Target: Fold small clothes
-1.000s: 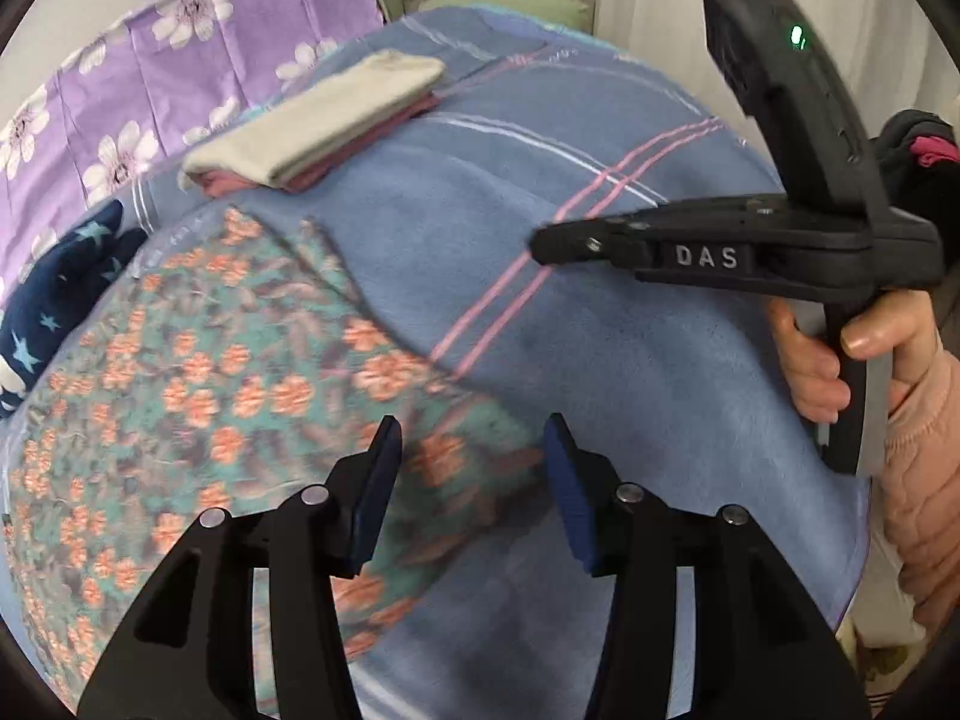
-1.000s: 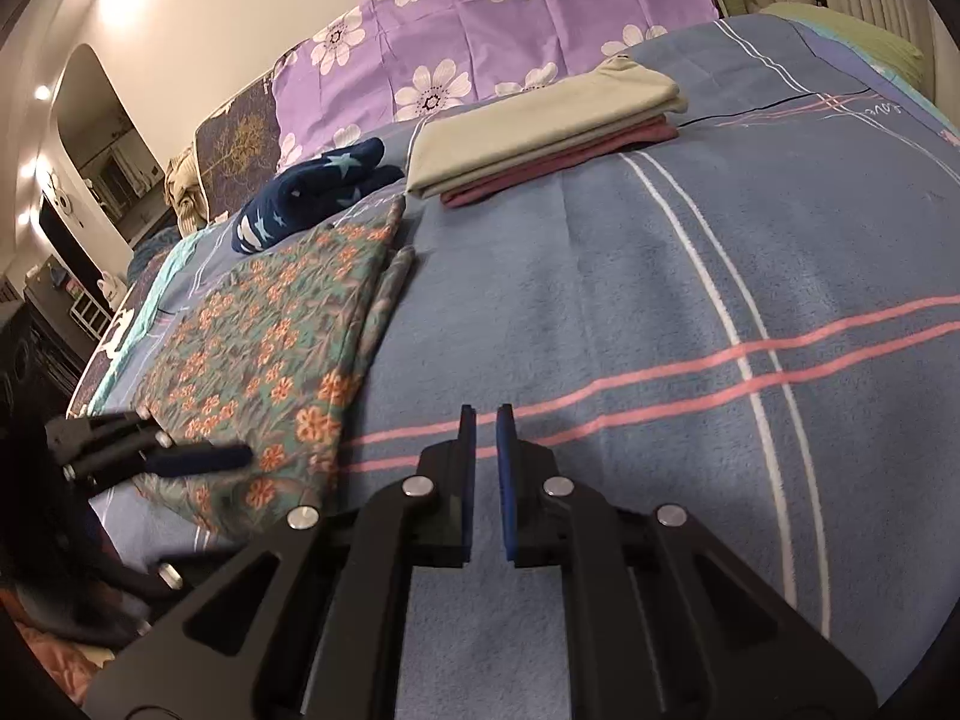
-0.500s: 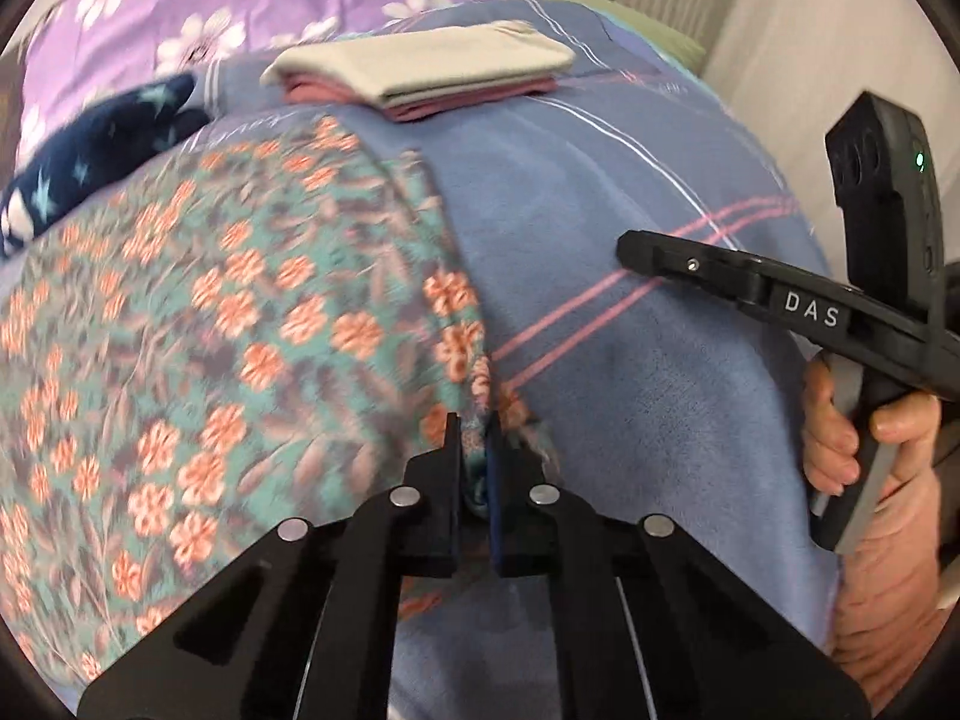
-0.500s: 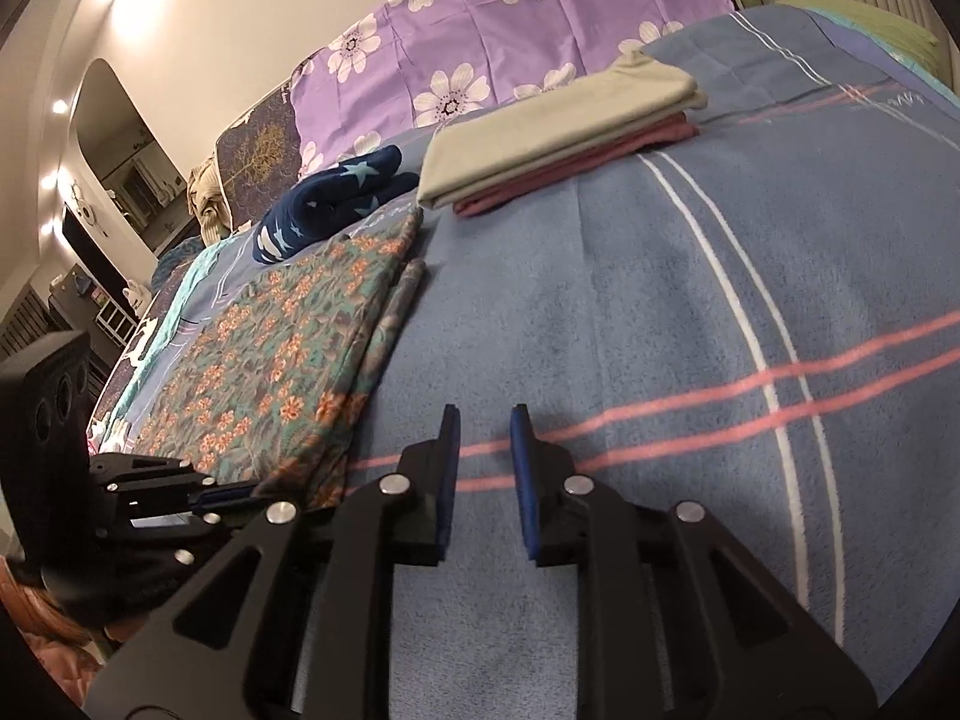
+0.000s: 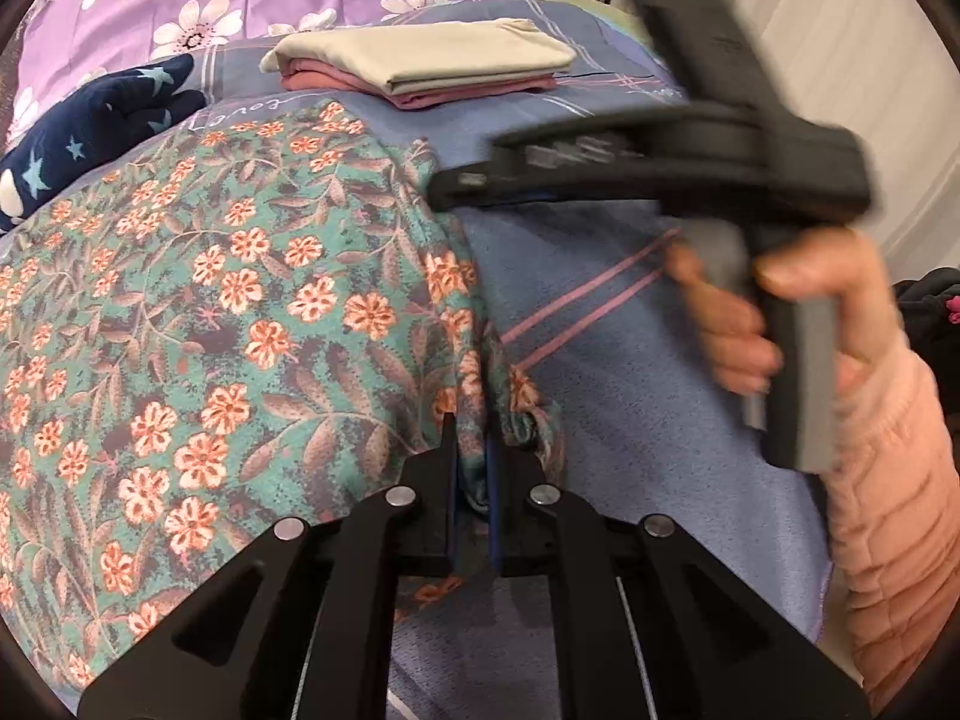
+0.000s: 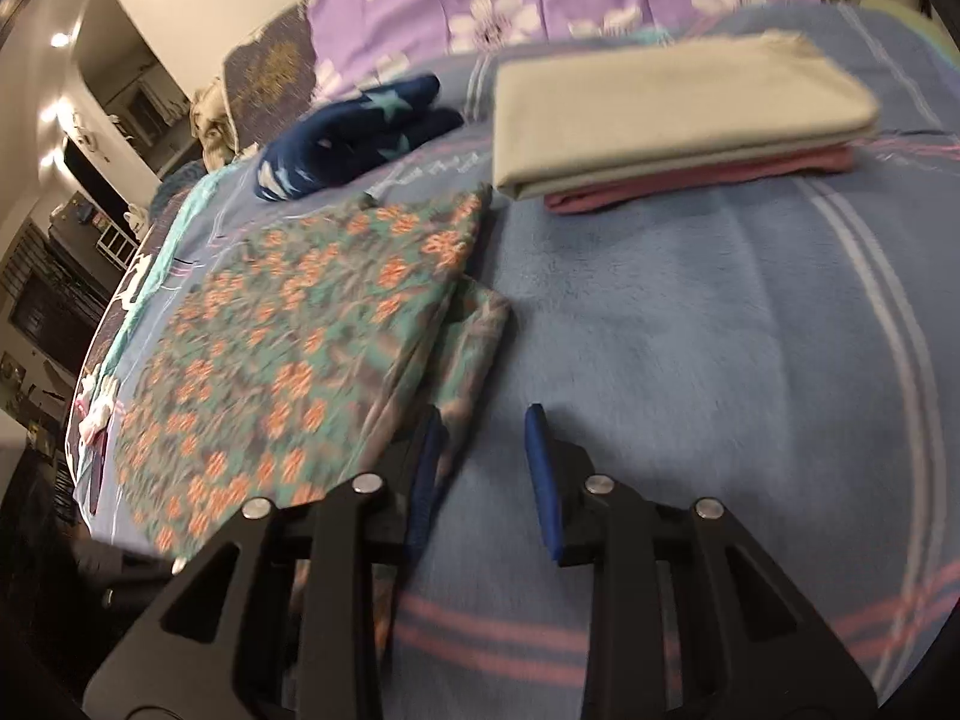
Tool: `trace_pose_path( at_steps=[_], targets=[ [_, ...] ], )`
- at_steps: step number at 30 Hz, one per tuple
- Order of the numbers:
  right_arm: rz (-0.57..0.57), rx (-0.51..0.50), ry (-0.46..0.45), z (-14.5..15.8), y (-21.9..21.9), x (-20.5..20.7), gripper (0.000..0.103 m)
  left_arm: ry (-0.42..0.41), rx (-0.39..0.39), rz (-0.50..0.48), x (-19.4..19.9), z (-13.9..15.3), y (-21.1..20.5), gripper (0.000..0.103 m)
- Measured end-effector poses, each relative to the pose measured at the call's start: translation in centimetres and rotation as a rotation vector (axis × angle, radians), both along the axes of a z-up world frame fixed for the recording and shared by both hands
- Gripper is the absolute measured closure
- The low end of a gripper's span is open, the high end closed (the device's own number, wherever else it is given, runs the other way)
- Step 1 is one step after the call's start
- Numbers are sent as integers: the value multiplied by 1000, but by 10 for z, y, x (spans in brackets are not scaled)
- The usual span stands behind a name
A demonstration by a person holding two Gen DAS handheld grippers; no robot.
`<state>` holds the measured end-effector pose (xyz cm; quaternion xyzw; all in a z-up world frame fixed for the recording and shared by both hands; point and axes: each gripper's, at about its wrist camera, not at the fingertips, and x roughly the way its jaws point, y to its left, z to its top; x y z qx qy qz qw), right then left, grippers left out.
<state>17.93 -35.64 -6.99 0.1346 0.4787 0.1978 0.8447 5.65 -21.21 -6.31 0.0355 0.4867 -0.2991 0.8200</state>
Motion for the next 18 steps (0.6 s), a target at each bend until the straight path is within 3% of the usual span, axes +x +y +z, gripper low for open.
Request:
trace_pose_path(
  at_steps=[2,4,8,12,14,16,18],
  targets=[
    [-1,24,2,0,3,8,61,12,-33,-18,4,0,-1,97],
    [-15,18,-10,3,6,13,101,30,-74,-44,9,-1,3,97],
    [-55,115,-150,31,1,5,101,5,-117,-122,11,2,-1,97],
    [-78,-54,-82,-2,13,18,100,18,-103,-164,12,-4,-16,97],
    [-82,-21,-86,-17,7,16,101,3,-80,-170,10,-9,-22,96],
    [-103,40,-73,-9,-5,10,99,3,-96,-173,9,-10,-21,96],
    [-122,7,-93,3,-14,-3,91,18,-110,-182,9,-8,-18,96]
  ],
)
